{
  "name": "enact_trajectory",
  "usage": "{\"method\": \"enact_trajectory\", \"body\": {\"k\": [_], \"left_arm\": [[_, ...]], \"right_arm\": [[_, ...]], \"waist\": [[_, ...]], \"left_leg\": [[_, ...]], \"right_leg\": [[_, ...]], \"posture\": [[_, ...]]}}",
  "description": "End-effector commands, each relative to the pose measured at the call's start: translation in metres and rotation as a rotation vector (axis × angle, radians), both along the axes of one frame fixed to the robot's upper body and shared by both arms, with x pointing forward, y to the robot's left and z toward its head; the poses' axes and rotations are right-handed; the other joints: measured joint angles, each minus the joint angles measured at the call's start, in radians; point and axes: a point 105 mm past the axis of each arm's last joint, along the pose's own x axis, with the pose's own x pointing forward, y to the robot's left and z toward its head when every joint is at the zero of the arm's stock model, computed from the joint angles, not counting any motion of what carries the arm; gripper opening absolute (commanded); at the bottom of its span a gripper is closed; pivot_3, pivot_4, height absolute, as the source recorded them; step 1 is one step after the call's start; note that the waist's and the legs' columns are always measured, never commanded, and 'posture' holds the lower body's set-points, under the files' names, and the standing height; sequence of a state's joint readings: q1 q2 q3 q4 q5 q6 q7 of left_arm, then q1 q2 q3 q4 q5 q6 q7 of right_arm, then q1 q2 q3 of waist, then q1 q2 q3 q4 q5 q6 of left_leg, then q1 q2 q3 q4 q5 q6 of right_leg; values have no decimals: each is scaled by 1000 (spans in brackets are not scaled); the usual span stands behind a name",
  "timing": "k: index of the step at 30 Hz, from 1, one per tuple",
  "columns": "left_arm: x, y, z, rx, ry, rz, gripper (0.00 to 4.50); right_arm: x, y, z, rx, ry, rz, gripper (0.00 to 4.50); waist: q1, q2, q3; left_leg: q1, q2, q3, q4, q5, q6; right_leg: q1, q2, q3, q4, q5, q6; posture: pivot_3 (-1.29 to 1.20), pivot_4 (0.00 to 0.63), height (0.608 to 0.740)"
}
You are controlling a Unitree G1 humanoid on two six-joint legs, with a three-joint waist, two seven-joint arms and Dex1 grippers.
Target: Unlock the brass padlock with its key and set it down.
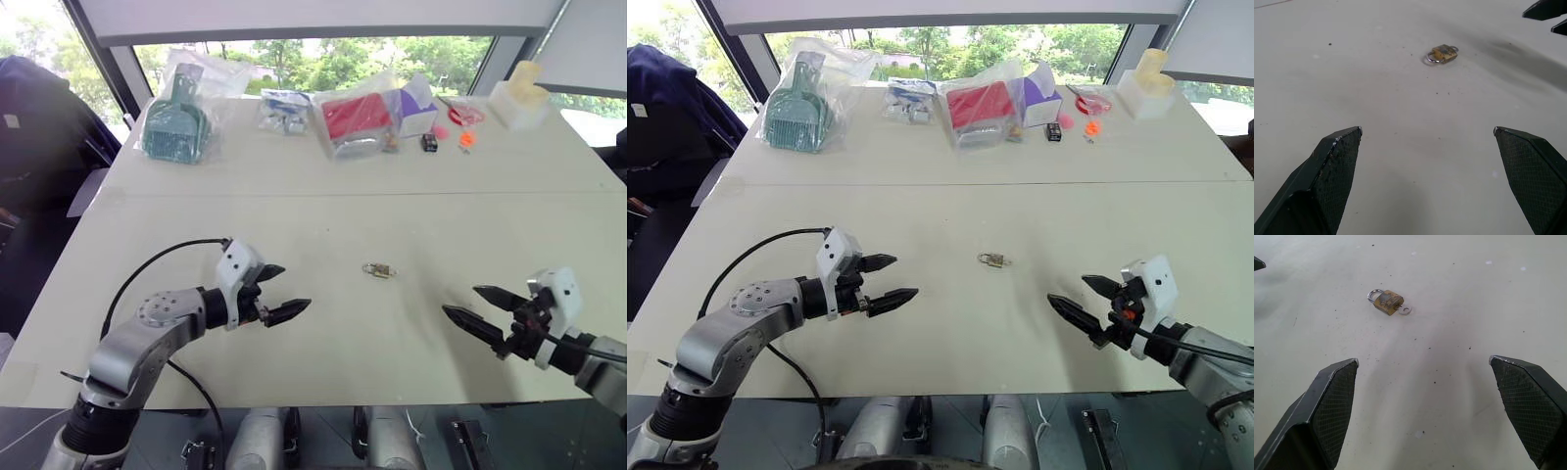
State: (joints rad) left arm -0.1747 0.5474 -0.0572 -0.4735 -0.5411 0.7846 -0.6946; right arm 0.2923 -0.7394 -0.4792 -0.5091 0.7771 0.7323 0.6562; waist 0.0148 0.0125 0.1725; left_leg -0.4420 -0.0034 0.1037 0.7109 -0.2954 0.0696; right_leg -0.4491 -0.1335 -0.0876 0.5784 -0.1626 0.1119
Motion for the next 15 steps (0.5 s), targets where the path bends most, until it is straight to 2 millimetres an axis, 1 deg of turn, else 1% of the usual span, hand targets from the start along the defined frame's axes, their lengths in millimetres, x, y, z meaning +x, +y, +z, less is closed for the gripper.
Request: {"method": "enact_trajectory", "body": {"k": [1,9,13,15], "left_arm": [[-1,0,11,2,-35,-27,4500],[2,3,11,22,-42,-10,4500],[12,8,9,100,-99,1,4500],[21,13,14,97,-109,14,4500]], "right_arm": [[1,0,6,-8,-36,5,4453],[3,1,7,-6,-39,10,4453],[7,4,8,-5,-46,13,4453],[9,7,9,-4,-50,16,4453]], "waist": [[0,0,0],[0,0,0],[0,0,0],[0,0,0]], "left_leg": [[0,0,0,0,0,0],[0,0,0,0,0,-1],[0,0,0,0,0,-1],[0,0,0,0,0,-1]], "right_leg": [[0,0,0,0,0,0],[0,0,0,0,0,0],[0,0,0,0,0,0],[0,0,0,0,0,0]], "posture": [[0,150,735],[0,150,735],[0,150,735],[0,150,735]]}}
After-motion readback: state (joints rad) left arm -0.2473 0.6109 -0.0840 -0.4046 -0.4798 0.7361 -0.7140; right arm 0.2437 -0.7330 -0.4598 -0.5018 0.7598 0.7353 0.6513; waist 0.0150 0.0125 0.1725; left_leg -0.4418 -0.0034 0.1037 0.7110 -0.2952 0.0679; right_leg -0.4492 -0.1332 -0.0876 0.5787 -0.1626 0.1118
